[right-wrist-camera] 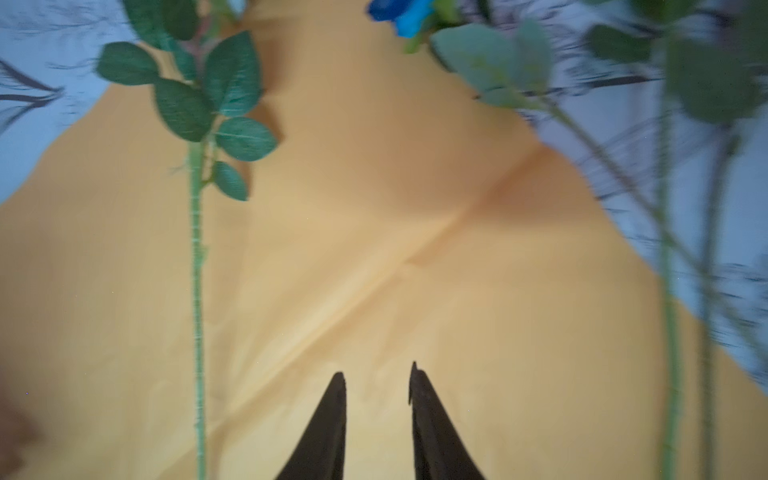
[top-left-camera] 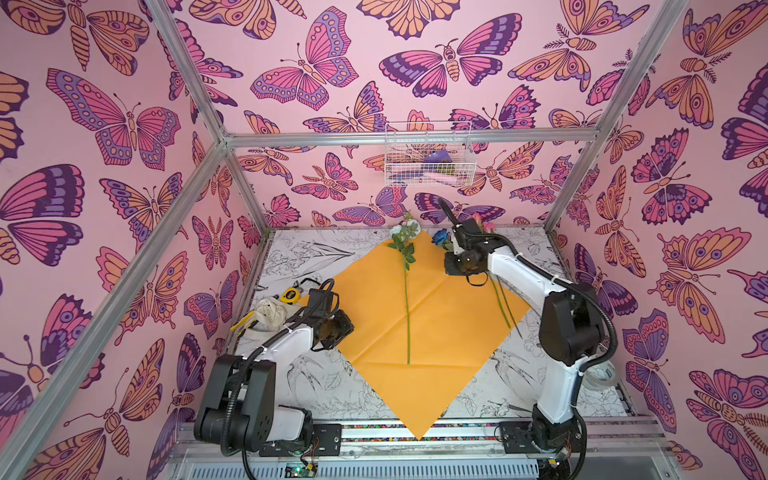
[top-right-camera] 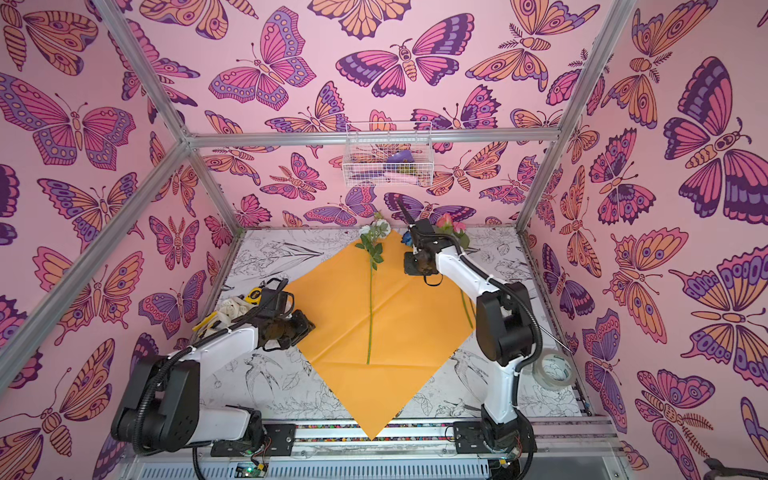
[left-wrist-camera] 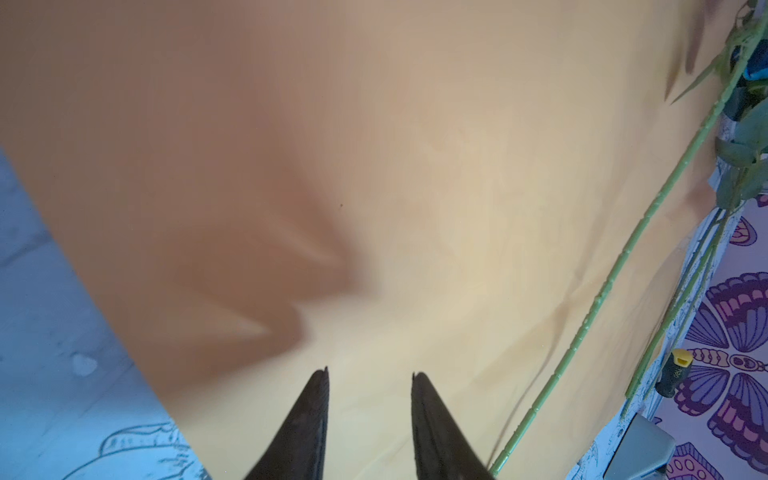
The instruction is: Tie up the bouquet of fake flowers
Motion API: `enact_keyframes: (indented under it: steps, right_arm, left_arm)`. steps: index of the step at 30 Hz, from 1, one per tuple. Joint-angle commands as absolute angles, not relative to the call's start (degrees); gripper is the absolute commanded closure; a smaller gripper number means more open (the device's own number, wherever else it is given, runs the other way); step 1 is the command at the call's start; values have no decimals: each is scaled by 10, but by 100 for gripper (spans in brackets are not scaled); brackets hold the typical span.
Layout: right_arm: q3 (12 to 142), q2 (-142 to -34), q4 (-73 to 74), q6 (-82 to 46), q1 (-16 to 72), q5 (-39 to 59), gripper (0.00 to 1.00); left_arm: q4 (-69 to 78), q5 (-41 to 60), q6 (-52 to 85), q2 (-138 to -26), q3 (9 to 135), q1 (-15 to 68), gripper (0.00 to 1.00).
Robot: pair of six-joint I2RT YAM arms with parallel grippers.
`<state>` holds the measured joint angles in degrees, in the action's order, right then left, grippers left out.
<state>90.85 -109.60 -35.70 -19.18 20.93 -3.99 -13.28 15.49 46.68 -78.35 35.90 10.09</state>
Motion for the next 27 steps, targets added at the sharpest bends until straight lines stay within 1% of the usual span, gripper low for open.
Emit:
enact_keyframes:
  steps: [1, 4, 9, 11, 14, 18, 27]
  right_arm:
    - [877, -1082, -413, -139, 172, -141, 71]
    - [873, -1085, -438, -110, 133, -170, 71]
    - [900, -1128, -477, -74, 70, -192, 69]
    - [910, -1148, -481, -56, 50, -194, 65]
    - [926, -1175, -491, -34, 27, -183, 64]
    - [928, -1195, -486, -11, 14, -167, 64]
    - [935, -1222, -456, 25, 9, -145, 58]
  left_arm:
    - [-152, 162, 472, -761, 350, 98, 63]
    - [-158, 161, 472, -744, 350, 97, 62]
    - [-169, 151, 472, -735, 348, 97, 60]
    - [-171, 149, 472, -735, 348, 97, 60]
    - [-173, 150, 471, -734, 348, 97, 60]
    - [-175, 147, 469, -736, 348, 97, 60]
    - [-187, 128, 447, -750, 361, 95, 59]
